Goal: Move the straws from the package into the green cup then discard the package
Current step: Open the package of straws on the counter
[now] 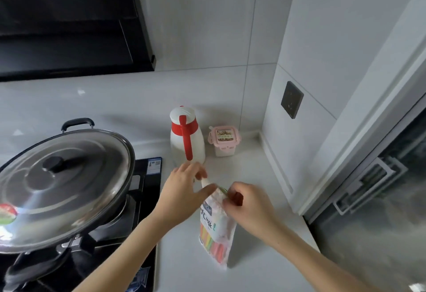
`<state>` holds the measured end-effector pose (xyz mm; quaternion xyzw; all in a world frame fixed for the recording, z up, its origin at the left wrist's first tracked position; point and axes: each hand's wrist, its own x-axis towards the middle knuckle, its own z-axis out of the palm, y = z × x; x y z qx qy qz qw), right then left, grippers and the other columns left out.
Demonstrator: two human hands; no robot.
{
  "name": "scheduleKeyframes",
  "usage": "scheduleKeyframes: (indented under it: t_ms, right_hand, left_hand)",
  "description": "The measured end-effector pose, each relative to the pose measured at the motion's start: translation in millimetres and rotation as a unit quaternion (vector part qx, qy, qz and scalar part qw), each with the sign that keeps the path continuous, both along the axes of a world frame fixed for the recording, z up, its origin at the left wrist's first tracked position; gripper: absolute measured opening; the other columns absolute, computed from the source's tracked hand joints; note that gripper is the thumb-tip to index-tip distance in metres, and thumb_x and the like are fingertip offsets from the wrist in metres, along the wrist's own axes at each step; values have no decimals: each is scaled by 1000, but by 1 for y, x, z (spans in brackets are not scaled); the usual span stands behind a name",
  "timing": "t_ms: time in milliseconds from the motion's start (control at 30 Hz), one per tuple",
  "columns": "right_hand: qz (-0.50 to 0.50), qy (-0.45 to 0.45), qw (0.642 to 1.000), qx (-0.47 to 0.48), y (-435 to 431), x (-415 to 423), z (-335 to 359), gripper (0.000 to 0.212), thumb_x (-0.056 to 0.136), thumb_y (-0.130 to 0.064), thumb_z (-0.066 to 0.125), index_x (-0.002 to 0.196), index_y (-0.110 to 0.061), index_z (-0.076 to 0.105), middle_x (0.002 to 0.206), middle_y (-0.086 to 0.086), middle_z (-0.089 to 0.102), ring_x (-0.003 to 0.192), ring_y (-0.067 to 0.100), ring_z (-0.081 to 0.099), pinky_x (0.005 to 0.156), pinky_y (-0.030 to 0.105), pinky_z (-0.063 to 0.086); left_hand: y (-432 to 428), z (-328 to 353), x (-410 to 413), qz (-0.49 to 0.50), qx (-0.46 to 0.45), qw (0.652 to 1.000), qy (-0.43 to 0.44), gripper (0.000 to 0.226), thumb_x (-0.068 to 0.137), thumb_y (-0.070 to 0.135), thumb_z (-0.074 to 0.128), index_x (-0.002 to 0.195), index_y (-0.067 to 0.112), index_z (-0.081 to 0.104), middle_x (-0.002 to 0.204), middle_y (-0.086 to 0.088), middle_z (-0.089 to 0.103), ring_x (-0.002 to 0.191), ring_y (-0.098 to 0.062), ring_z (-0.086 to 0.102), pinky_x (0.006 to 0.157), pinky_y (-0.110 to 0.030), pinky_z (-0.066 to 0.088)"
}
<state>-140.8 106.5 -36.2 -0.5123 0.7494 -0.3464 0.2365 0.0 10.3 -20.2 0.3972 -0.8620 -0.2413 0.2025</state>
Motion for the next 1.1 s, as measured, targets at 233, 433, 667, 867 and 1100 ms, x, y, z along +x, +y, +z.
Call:
scheduleKeyframes:
  t_ms: [233,433,667,867,1100]
  right_hand:
    - [70,-230,964,116,-19,15,10,10,77,-10,59,83,-2,59,65,4,57,51,13,55,44,24,47]
    - [116,-319,929,148,-14,13,16,18,90,-14,60,91,4,63,76,18,65,63,26,63,52,28,54]
    - [114,-316,932,135,-7,27,16,18,92,-9,56,85,5,64,69,15,63,56,23,60,52,30,55]
    - [85,-272,947,150,-11,37,19,26,91,-22,60,71,-6,64,56,3,63,45,12,60,43,23,48]
    - [92,-134,975,154,-8,38,23,29,89,-22,59,66,-5,61,52,1,59,42,10,53,36,19,38]
  left_hand:
    - [10,-1,11,87,402,903,124,23,82,25,72,79,2,67,61,-3,68,53,-13,65,55,-23,58]
    - [13,-3,27,79,490,850,178,20,88,12,64,94,-7,67,79,-15,70,68,-19,68,64,-26,61]
    - [22,-13,36,71,472,857,196,15,90,15,61,86,4,70,76,-5,71,67,-11,67,61,-18,56]
    - [22,-11,42,64,473,858,191,15,93,8,56,92,1,69,83,-10,71,78,-18,67,70,-21,59]
    - [24,-14,39,53,455,869,185,7,86,6,65,83,5,72,72,-6,70,65,-12,65,66,-20,58]
